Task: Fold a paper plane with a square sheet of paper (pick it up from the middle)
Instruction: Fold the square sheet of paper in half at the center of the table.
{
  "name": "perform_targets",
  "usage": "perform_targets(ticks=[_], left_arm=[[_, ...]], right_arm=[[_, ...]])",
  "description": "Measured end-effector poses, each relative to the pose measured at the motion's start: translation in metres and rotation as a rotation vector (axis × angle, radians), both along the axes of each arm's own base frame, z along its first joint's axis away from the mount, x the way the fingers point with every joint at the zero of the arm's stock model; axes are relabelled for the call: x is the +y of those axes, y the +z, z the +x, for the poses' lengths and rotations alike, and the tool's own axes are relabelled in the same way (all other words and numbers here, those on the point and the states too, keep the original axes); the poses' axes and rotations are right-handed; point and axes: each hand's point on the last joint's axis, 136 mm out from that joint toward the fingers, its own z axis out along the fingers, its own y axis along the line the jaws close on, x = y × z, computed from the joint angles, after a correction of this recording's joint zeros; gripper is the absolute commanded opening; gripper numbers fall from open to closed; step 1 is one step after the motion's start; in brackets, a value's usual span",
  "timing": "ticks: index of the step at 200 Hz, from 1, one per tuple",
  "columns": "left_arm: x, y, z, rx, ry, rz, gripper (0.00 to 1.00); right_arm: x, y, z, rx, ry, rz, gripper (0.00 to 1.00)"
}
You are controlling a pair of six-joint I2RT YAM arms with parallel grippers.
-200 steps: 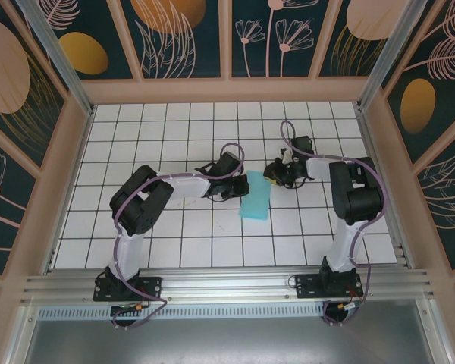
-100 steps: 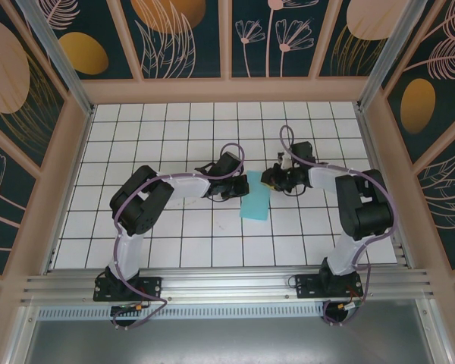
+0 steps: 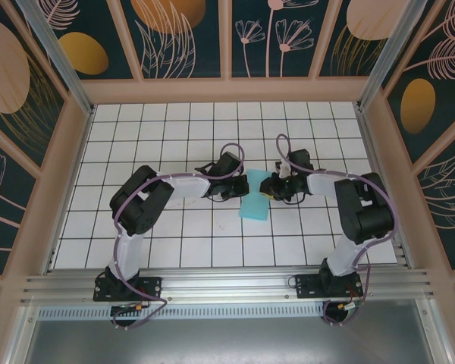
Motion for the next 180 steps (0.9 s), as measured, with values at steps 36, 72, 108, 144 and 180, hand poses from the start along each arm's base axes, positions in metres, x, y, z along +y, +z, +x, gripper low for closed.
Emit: perform_targets(ticks=[36,72,108,144,180], left_arm=[[0.000,0.000,0.000,0.000,0.000,0.000,0.00],[0.000,0.000,0.000,0.000,0.000,0.000,0.00],[0.000,0.000,0.000,0.000,0.000,0.000,0.00],[0.000,0.000,0.000,0.000,0.000,0.000,0.00],[0.000,0.000,0.000,0.000,0.000,0.000,0.00]], right_arm=[[0.000,0.017,-0.019,-0.048,0.012,0.039,0.23],[0.000,-0.011,-0.059,0.055,0.030,0.022,0.23],[0.000,-0.021,-0.071,0.084,0.039,0.003,0.23],[0.002,-0.013,-0.073,0.058,0.048,-0.002,0.25],[0.010,0.005,-0.073,0.000,0.060,0.031,0.25]])
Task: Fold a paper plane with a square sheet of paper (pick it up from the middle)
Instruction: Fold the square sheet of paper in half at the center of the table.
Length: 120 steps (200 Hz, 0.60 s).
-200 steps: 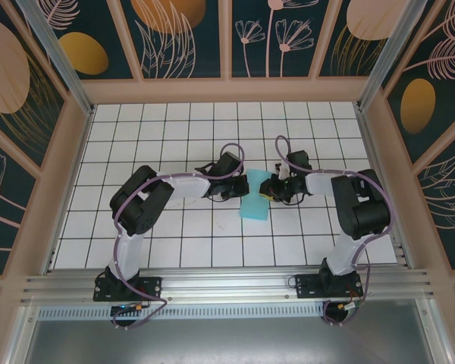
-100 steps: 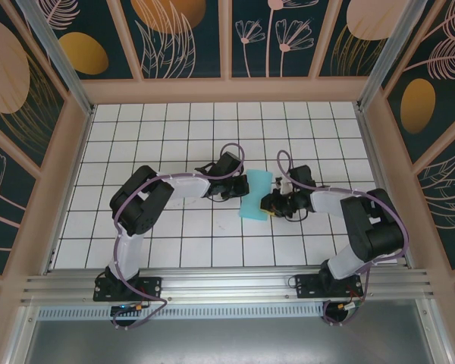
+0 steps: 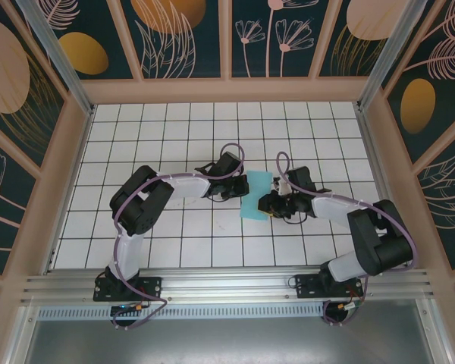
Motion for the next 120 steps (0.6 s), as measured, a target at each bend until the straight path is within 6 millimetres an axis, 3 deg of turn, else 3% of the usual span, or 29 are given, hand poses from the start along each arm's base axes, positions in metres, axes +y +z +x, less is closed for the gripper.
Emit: perform_targets(ticks=[38,78,98,120], left_arm=[[0.000,0.000,0.000,0.000,-0.001,0.000,0.00],[0.000,0.001,0.000,0.001,-0.001,-0.001,0.00],[0.001,0.001,-0.002,0.002,0.000,0.001,0.00],[0.008,0.004,-0.008,0.010,0.006,0.005,0.00]], right_arm=[[-0.007,-0.027,-0.025,0.084,-0.001,-0.028,0.25],[-0.007,-0.024,-0.022,0.079,-0.010,-0.033,0.29],[-0.012,-0.011,-0.012,0.032,-0.043,-0.060,0.32],[-0.026,0.009,0.020,-0.056,-0.136,-0.097,0.34]])
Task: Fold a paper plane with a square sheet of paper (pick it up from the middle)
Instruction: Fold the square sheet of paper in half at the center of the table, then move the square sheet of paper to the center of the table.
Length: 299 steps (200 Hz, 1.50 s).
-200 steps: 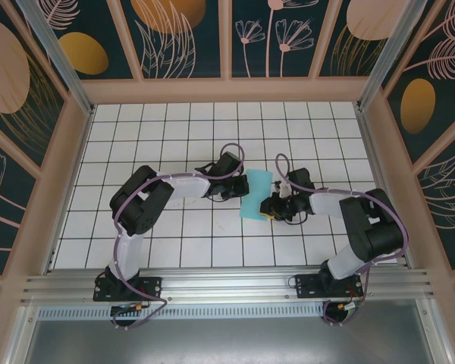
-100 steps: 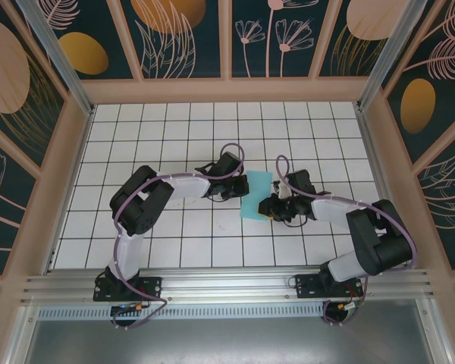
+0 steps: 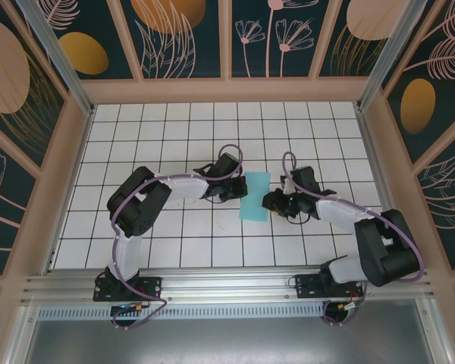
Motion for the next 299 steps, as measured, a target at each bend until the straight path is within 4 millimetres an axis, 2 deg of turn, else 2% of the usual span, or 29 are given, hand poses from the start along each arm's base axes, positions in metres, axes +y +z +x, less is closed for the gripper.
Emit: perform_targets(ticks=[11,27,52,76,127,160,247,269,299], left_arm=[[0.003,0.004,-0.002,-0.002,0.003,-0.001,0.00],[0.004,0.015,-0.001,-0.022,0.014,-0.012,0.00],[0.007,0.039,0.002,-0.068,0.045,-0.042,0.00],[0.019,0.050,0.001,-0.099,0.083,-0.041,0.02],[0.040,0.050,-0.001,-0.134,0.146,0.001,0.05],[0.041,0.052,0.001,-0.146,0.160,0.001,0.18],[0.033,0.061,0.006,-0.147,0.149,-0.077,0.25],[0.037,0.057,0.007,-0.136,0.161,-0.081,0.26],[0.047,0.047,0.006,-0.122,0.181,-0.066,0.30]], right_arm=[[-0.010,0.004,0.016,-0.027,-0.056,-0.026,0.35],[-0.019,0.002,0.030,-0.028,-0.109,-0.056,0.38],[-0.020,-0.011,0.037,0.003,-0.127,-0.094,0.39],[-0.020,-0.022,0.039,0.030,-0.131,-0.117,0.40],[-0.013,-0.029,0.044,0.043,-0.115,-0.121,0.38],[-0.005,-0.027,0.048,0.034,-0.097,-0.105,0.37],[0.014,-0.029,0.050,0.046,-0.028,-0.071,0.36],[0.020,-0.029,0.055,0.042,-0.001,-0.069,0.36],[0.038,-0.027,0.071,0.006,0.060,-0.070,0.36]])
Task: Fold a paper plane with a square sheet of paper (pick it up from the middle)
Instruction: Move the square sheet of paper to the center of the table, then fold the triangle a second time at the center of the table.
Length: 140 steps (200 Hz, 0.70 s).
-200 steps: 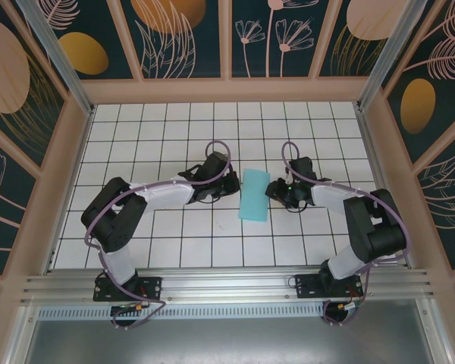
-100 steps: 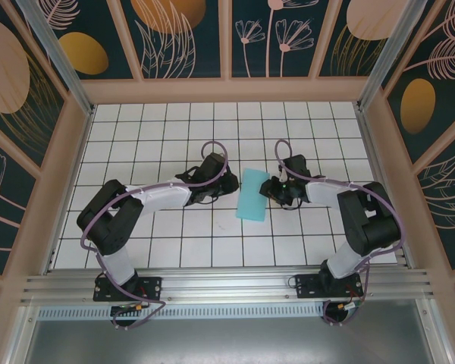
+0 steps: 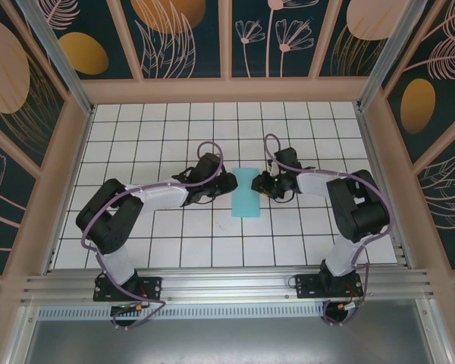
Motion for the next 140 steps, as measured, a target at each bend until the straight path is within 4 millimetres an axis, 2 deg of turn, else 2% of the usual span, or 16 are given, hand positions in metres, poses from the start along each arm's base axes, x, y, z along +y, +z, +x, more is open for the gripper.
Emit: perform_targets(ticks=[28,81,122,140], left_arm=[[0.005,-0.008,-0.004,0.017,0.004,0.013,0.30],[0.012,-0.014,-0.004,0.031,0.023,0.017,0.31],[0.014,-0.015,-0.002,0.036,0.057,-0.001,0.33],[0.016,-0.019,-0.005,0.049,0.069,-0.013,0.35]], right_arm=[[0.005,-0.001,0.005,-0.013,0.030,-0.015,0.39],[-0.004,0.003,0.007,-0.019,0.010,-0.071,0.43],[-0.005,0.022,0.005,-0.060,-0.008,-0.042,0.34],[-0.003,0.021,0.000,-0.054,-0.009,-0.019,0.34]])
